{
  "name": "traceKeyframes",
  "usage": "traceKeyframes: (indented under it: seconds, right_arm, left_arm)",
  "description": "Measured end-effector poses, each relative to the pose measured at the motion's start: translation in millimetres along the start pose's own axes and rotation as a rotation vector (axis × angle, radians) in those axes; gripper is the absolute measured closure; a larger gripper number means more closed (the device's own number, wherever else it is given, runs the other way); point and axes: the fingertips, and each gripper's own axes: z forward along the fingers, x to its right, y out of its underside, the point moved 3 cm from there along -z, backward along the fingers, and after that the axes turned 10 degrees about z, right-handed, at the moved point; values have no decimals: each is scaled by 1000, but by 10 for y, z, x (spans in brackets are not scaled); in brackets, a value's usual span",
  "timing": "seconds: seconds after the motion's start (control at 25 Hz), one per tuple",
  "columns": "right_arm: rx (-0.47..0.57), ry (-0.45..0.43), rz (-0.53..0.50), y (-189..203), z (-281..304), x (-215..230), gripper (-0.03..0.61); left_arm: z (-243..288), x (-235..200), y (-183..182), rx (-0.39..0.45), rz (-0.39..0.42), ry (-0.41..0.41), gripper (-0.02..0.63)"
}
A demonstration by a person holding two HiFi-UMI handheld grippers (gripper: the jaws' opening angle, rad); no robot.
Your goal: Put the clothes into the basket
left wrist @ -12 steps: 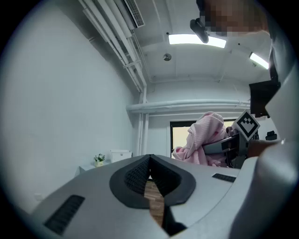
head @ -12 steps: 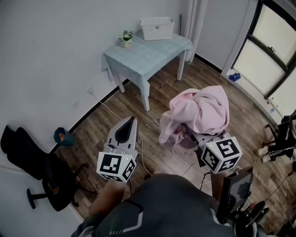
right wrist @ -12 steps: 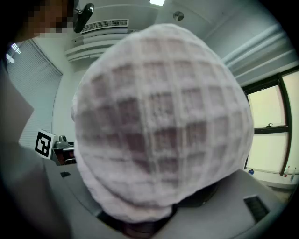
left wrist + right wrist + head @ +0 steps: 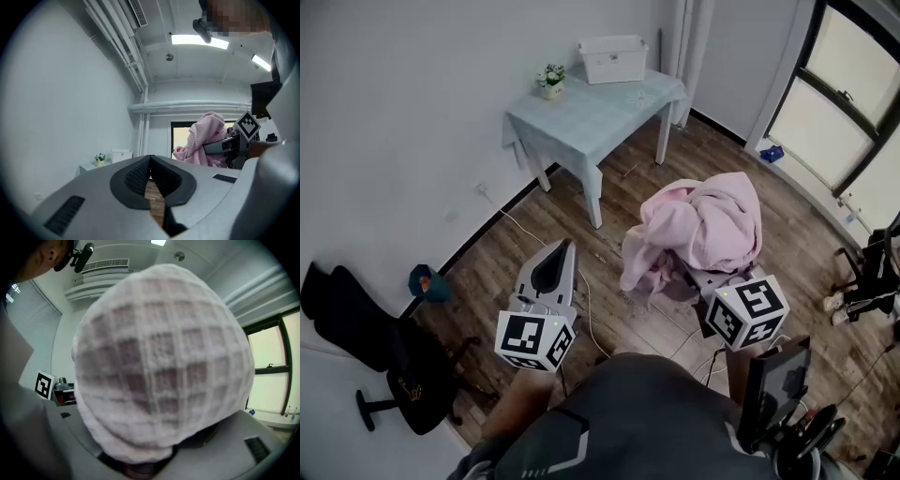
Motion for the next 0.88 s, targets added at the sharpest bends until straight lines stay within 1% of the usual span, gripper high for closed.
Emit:
traceKeyframes:
  seconds: [0.2,0.36,0.52,0.72,0.88]
  right_arm:
    - [8,2,8,13,63,-53,242]
    - [13,12,42,6,112,-142,242]
    - [20,21,47,15,153,-241,242]
    - [9,39,42,46,262,-291,242]
    - [10,23,37,7,432,-180,242]
  left_arm:
    - [-11,-65,27,-1,1,13,604]
    - [-55,-159,57,-4,-25,42,604]
    - [-78,-267,39,21,-32,72,604]
    - [8,-450,94,39,-51,74,604]
    - [192,-484,97,41,-33,72,604]
